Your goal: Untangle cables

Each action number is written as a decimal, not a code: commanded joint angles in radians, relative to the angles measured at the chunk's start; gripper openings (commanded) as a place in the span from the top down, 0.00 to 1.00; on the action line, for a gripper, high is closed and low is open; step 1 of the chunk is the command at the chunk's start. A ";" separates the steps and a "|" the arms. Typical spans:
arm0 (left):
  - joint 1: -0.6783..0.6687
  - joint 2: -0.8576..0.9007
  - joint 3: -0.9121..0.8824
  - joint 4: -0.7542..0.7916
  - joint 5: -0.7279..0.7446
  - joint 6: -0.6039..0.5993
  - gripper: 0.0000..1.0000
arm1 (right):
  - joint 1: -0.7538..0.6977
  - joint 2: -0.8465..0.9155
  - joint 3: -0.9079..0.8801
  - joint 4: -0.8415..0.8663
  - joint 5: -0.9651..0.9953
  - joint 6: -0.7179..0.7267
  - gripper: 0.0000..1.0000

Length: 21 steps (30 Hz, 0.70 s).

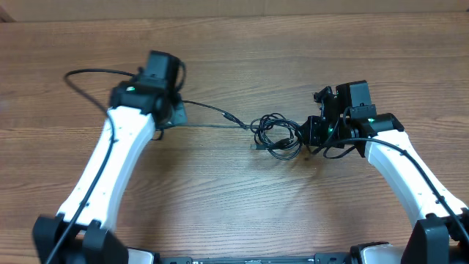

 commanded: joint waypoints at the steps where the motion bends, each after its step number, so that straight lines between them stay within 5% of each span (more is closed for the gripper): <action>1: 0.080 -0.094 0.000 0.003 -0.090 0.016 0.96 | -0.027 -0.003 -0.003 -0.012 0.217 0.049 0.96; 6: 0.154 -0.195 0.000 0.014 0.016 0.024 0.96 | -0.026 -0.003 -0.003 -0.025 0.348 0.175 0.96; 14: 0.137 -0.196 0.000 0.058 0.351 0.058 0.96 | -0.021 -0.003 -0.003 0.044 -0.458 -0.234 0.96; 19: 0.108 -0.175 -0.001 0.059 0.407 0.058 0.95 | -0.009 -0.003 -0.003 0.037 -0.537 -0.236 0.96; 21: 0.087 -0.160 -0.001 0.060 0.414 0.058 0.79 | 0.005 -0.003 -0.003 0.042 -0.536 -0.235 0.96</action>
